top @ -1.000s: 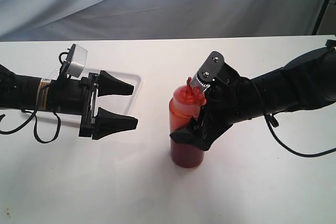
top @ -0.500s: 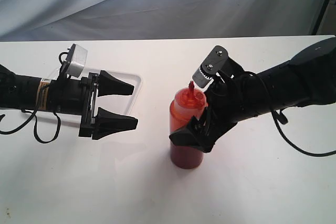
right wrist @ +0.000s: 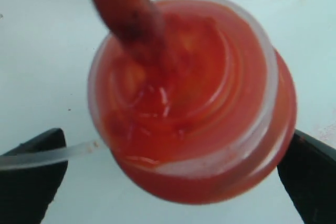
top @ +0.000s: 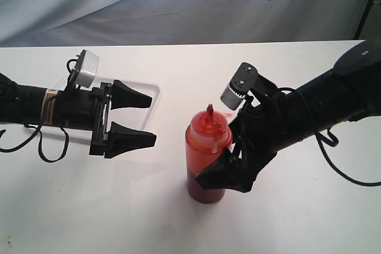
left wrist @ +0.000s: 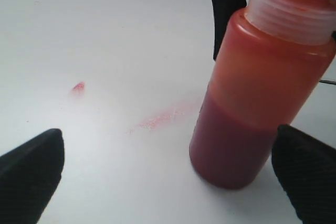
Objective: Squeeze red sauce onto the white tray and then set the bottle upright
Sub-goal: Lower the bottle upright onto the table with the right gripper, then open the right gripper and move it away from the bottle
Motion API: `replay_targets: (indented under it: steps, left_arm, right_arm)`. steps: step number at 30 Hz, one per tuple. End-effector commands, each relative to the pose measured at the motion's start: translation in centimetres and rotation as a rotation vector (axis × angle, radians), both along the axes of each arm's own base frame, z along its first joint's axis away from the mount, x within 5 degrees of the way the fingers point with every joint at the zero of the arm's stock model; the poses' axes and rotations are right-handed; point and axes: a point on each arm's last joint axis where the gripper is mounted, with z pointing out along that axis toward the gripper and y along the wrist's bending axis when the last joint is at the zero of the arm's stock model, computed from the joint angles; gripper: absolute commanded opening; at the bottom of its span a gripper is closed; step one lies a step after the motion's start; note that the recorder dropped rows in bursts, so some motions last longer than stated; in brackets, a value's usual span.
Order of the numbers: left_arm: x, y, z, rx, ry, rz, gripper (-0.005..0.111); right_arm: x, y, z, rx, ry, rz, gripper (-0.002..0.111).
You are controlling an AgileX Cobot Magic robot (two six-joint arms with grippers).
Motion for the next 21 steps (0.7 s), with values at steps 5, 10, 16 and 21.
replay_targets:
  steps: [5, 10, 16, 21]
  left_arm:
    - [-0.1, 0.0, 0.5, -0.008, -0.004, -0.009, 0.105]
    - [-0.1, 0.0, 0.5, -0.008, -0.004, -0.009, 0.105]
    - [-0.8, 0.1, 0.0, 0.045, 0.062, -0.070, 0.105]
    - [-1.0, 0.2, -0.4, 0.060, 0.115, -0.077, 0.105]
  right_arm:
    - [-0.4, -0.2, 0.5, 0.000, 0.010, 0.037, 0.105]
    - [-0.7, -1.0, 1.3, -0.084, -0.035, 0.037, 0.105]
    - [-0.6, -2.4, 2.9, -0.207, -0.135, -0.061, 0.105]
    - [-0.5, -2.7, 3.9, -0.205, -0.198, -0.096, 0.105]
